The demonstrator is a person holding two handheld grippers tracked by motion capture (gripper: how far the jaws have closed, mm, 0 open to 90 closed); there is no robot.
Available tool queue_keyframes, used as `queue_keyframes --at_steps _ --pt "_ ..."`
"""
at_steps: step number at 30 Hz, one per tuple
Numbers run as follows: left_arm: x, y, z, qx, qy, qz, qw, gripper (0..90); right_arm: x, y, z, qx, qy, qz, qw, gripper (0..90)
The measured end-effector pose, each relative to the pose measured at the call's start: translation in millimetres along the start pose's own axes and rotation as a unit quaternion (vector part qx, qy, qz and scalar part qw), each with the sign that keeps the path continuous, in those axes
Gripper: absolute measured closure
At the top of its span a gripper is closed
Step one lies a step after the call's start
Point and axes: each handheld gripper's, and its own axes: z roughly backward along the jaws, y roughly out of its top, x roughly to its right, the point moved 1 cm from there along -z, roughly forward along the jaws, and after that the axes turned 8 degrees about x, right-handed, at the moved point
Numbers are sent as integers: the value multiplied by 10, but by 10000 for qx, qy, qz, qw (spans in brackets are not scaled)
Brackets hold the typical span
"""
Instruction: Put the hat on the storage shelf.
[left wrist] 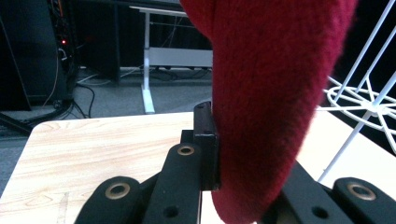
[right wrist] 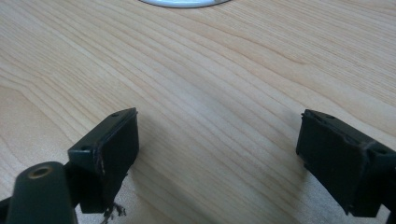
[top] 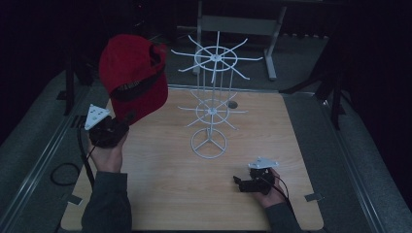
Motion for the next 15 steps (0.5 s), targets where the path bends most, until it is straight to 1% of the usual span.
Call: queue_keyframes --at_steps 6,15 --pt "6 26 0 38 -7 17 10000 859 0 0 -1 5 -1 -2 10000 129" --pt "36 68 0 89 -44 -11 10000 858 0 0 -1 5 -2 -1 10000 129"
